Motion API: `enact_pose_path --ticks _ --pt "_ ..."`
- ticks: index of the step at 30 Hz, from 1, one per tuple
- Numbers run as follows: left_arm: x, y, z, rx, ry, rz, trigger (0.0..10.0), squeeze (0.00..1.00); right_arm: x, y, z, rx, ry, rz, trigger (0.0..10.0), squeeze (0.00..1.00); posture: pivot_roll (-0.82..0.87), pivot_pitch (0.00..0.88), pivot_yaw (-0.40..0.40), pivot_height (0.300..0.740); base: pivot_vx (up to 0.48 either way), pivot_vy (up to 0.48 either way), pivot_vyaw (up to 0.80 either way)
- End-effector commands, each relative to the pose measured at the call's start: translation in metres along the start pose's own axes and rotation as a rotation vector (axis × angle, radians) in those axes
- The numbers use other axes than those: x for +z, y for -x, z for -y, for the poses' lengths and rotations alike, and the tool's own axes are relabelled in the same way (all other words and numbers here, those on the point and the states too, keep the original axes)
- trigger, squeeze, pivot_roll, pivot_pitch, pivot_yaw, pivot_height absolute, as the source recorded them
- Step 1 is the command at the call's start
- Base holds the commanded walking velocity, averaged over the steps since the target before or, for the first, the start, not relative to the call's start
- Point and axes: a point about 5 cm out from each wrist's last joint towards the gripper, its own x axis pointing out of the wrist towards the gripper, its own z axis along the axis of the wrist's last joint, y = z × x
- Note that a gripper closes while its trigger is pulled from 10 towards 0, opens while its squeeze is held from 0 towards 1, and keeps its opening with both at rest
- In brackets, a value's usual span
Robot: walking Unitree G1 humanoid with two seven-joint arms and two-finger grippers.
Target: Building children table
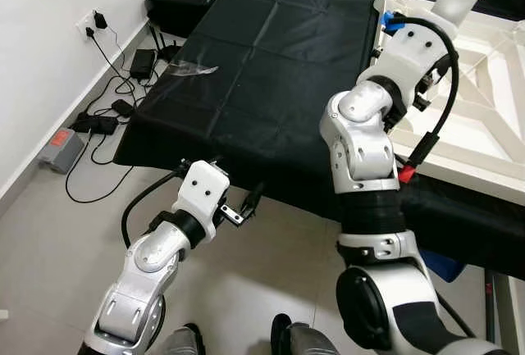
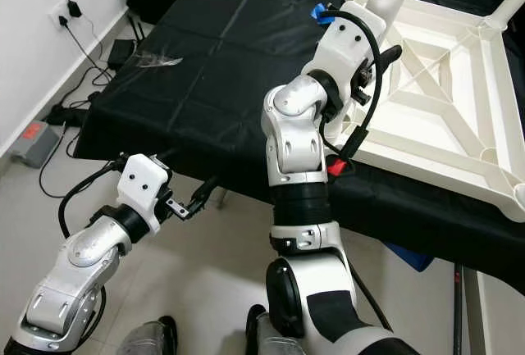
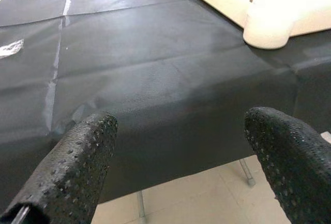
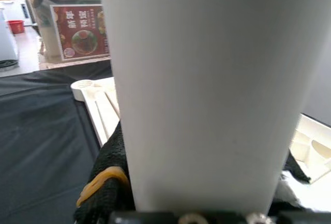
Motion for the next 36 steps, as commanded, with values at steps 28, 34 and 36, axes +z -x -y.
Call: enact_pose_path --ticks 28,34,36 --pt "-0.005 0.001 0.001 -0.016 -0.007 -0.017 10.0 0.00 0.002 -0.012 -0.002 0.129 0.027 -0.013 10.0 0.00 0.15 0.250 -0.056 0.740 0.000 0.000 0.00" --pt "-0.003 0.000 0.002 -0.011 -0.001 -0.002 10.0 0.00 0.057 -0.020 -0.010 0.360 -0.165 0.273 10.0 0.00 0.15 0.226 -0.054 0.740 0.000 0.000 0.00" --pt "-0.002 -0.001 0.002 -0.011 0.000 0.005 10.0 0.00 0.072 -0.021 -0.009 0.398 -0.195 0.336 10.0 0.00 0.15 0.223 -0.054 0.740 0.000 0.000 0.00"
